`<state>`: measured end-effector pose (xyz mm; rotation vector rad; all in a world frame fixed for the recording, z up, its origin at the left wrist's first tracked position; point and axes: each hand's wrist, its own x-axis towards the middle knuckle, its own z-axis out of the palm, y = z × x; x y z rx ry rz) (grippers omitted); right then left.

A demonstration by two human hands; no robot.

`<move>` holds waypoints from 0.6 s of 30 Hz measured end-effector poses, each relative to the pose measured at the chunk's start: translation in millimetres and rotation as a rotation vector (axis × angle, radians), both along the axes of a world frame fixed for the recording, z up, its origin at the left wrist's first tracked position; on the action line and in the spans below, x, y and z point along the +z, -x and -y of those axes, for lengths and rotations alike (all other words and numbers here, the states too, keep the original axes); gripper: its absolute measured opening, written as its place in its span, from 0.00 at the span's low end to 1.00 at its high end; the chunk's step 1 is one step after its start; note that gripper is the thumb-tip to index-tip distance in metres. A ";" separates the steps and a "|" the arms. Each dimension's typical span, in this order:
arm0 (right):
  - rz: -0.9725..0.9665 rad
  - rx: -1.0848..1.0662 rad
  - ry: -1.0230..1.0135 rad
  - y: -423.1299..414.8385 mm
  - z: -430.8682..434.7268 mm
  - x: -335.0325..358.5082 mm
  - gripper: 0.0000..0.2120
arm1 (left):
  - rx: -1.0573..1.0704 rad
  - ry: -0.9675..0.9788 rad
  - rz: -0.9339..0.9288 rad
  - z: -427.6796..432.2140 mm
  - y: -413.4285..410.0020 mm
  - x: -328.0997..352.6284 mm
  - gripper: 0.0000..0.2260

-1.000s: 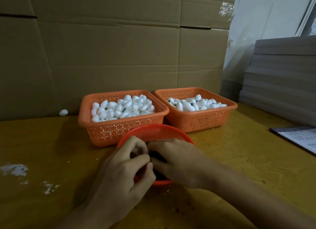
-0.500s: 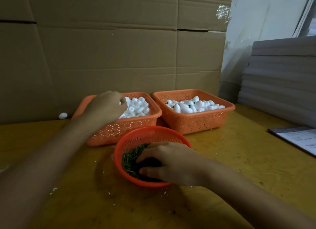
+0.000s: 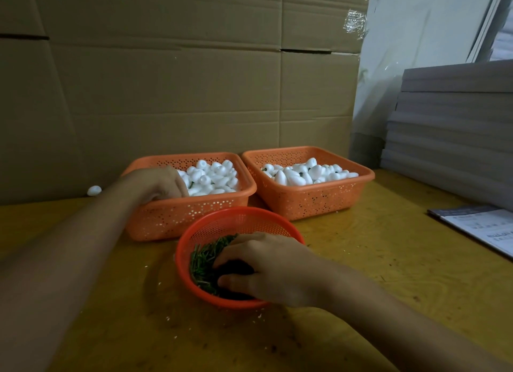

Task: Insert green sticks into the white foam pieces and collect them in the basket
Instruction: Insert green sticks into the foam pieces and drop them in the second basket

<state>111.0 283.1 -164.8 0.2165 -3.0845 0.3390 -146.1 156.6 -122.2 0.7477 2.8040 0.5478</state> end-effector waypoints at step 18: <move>-0.197 0.026 0.047 -10.5 4.9 1.7 0.06 | -0.148 -1.039 0.187 25.0 -106.1 20.3 0.27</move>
